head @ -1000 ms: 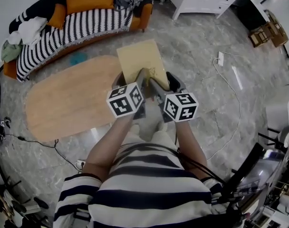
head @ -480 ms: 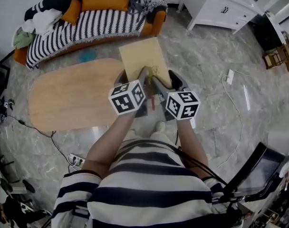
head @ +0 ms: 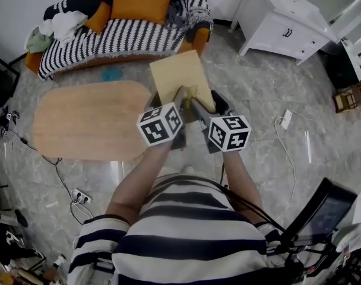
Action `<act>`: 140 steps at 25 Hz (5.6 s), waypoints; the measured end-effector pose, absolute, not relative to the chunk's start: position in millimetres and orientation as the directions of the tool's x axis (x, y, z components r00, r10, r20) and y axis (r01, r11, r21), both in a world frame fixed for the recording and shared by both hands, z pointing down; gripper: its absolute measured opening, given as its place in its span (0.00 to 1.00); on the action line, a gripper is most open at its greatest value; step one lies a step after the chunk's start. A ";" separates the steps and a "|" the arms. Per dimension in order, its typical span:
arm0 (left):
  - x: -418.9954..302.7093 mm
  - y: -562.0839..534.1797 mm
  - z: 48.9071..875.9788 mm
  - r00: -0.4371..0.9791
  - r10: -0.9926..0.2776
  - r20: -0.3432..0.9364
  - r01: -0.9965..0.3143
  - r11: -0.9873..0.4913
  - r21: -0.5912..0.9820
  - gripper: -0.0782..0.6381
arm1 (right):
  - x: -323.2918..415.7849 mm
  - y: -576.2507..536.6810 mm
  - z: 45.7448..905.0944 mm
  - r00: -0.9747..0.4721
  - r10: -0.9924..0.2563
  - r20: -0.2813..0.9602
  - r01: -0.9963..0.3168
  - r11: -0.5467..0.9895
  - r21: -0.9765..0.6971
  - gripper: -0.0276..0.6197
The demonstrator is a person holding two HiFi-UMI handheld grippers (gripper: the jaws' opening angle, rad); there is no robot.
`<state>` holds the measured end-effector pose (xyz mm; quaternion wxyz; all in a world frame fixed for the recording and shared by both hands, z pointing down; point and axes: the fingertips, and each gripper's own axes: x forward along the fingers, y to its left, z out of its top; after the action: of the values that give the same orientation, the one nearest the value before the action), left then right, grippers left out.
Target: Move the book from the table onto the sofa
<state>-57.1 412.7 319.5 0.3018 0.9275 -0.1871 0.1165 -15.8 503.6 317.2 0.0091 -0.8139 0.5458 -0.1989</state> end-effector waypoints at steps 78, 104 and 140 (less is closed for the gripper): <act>190.1 254.0 322.8 0.748 -0.575 0.331 -0.650 -0.534 0.541 0.57 | 265.6 328.7 317.2 0.013 -0.958 0.286 -0.961 -0.091 -0.262 0.49; 213.0 216.3 328.9 0.663 -0.659 0.355 -0.726 -0.453 0.517 0.57 | 298.6 282.8 326.9 -0.087 -0.959 0.269 -0.949 -0.003 -0.315 0.47; 216.8 23.8 356.0 0.648 -0.659 0.383 -0.722 -0.371 0.583 0.53 | 308.1 90.7 348.1 -0.121 -0.926 0.357 -0.950 0.004 -0.313 0.46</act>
<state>216.8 23.8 356.0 0.3743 0.8269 -0.4175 0.0426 308.1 90.7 348.1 -0.0241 -0.6625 0.7080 -0.2433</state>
